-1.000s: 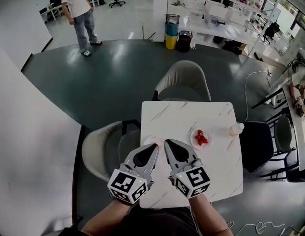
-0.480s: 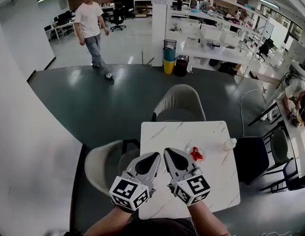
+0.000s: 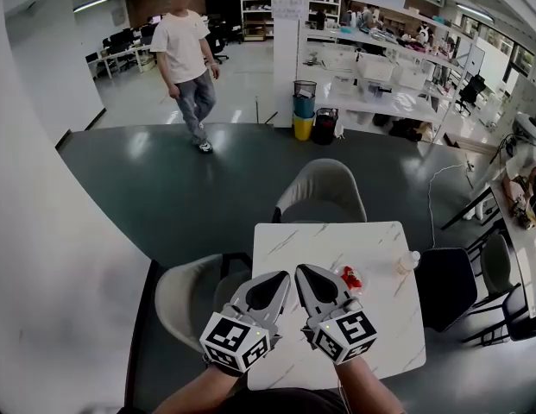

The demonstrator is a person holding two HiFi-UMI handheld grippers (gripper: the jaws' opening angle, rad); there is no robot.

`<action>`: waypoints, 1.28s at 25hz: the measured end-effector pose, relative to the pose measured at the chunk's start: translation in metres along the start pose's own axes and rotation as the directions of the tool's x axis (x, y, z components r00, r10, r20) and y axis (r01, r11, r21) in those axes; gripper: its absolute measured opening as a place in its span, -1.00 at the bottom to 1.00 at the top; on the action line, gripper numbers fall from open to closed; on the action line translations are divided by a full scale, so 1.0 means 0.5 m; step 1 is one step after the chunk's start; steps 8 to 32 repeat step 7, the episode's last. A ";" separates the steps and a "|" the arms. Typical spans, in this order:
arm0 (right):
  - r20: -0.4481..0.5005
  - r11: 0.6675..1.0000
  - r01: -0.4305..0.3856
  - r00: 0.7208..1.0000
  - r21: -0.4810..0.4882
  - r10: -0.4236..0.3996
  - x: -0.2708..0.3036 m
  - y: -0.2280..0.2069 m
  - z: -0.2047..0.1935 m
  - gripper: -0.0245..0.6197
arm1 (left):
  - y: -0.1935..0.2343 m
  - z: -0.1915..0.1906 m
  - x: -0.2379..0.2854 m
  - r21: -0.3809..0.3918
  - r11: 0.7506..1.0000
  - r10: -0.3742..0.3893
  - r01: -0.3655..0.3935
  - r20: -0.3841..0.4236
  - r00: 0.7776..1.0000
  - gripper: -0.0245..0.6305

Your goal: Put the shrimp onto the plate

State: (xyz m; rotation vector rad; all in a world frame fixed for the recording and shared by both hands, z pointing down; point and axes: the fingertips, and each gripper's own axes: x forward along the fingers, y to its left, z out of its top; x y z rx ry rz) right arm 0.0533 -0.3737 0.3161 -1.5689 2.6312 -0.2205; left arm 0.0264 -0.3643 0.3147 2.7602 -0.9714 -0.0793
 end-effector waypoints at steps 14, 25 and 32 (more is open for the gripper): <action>0.009 1.000 0.008 1.000 0.001 -0.008 0.001 -0.014 -0.007 -0.92 | 0.000 -0.009 0.011 0.010 1.000 -0.004 0.004 0.003 1.000 -0.90; 0.009 1.000 0.008 1.000 0.001 -0.008 0.001 -0.014 -0.007 -0.92 | 0.000 -0.009 0.011 0.010 1.000 -0.004 0.004 0.003 1.000 -0.90; 0.009 1.000 0.008 1.000 0.001 -0.008 0.001 -0.014 -0.007 -0.92 | 0.000 -0.009 0.011 0.010 1.000 -0.004 0.004 0.003 1.000 -0.90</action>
